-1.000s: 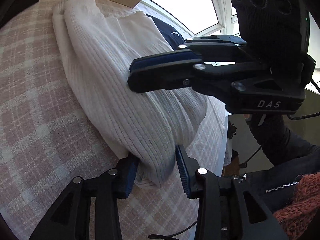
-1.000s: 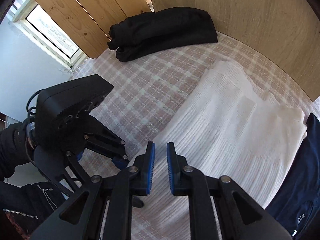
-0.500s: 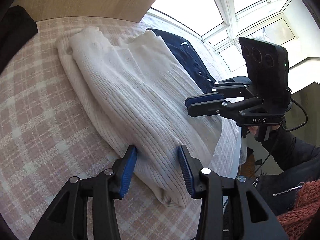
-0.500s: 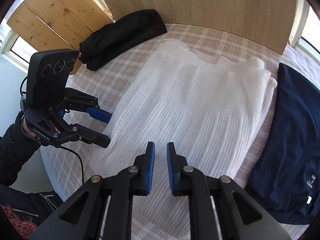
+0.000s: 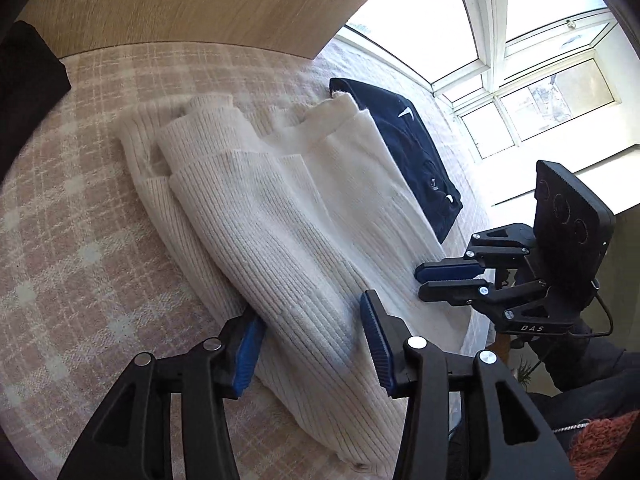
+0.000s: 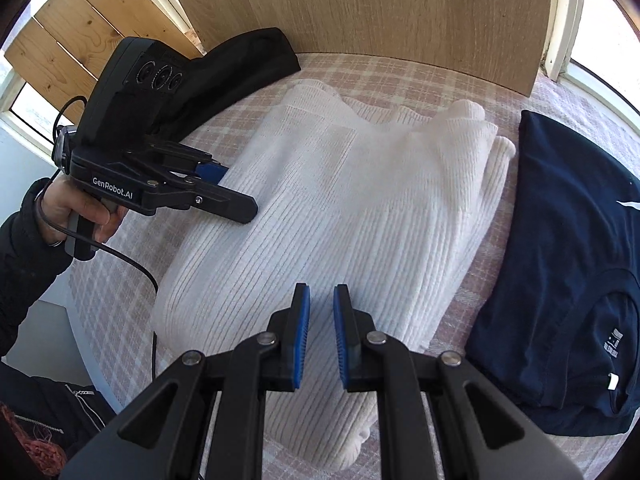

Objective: Fold clothes
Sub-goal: 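Smooth and tuck the folded sweater edge with the left gripper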

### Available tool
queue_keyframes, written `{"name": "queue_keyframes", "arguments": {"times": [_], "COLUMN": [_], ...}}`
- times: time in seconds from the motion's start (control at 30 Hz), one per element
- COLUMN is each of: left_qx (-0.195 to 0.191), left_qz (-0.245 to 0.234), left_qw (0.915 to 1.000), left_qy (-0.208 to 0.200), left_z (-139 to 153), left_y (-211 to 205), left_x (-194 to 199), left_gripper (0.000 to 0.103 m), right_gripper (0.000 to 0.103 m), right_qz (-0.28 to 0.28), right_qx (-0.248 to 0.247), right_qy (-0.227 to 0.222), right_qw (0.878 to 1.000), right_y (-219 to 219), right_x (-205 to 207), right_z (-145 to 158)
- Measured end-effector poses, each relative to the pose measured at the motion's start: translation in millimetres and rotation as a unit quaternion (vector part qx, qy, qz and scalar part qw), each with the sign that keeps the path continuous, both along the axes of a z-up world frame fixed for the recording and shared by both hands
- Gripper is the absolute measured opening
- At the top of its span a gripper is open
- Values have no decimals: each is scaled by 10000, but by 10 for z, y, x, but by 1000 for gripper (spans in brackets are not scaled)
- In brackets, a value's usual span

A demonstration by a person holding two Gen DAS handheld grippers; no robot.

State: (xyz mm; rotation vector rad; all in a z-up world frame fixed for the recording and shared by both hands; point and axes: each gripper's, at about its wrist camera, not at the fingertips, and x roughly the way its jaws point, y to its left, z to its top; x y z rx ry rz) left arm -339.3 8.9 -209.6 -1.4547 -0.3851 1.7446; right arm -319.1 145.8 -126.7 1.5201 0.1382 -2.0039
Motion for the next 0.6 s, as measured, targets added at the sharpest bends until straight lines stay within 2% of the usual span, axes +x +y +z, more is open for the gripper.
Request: {"name": "queue_keyframes", "arguments": {"times": [0.1,0.2,0.3,0.33,0.37,0.43,0.47,0.6], "left_qx": [717,599,698,783,830,727,666,155], "left_qz": [55,39,383,480,513,493,472,474], "left_qw": [9973,9980,9957,9943,9938,9955,9964,9986], "left_qy": [108,203,-468,-539,-529,-345,-238,167], "left_z": [161,169,-171,-239,-256,-199,-155,32], "left_y": [-62,-64,-243,-301,-338,-342,-338,-384], "left_x": [7,-4,-79,-81,-66,-28,-10,36], "left_gripper": [39,39,38,33,32,34,38,41], "right_gripper": [13,13,13,13,13,13,13,13], "right_qz": [-79,-108,-79,-65,-54,-49,-53,4], "right_qx": [-83,-114,-96,-86,-74,-100,-135,-330], "right_qy": [-59,-128,-117,-109,-104,-108,-92,196], "right_qw": [9999,9998,9999,9999,9999,9999,9999,9993], "right_y": [56,72,50,43,36,25,17,-108], "right_x": [-1,-19,-22,-19,-18,-21,-29,-134], "right_z": [-31,-72,-78,-75,-70,-37,-5,219]}}
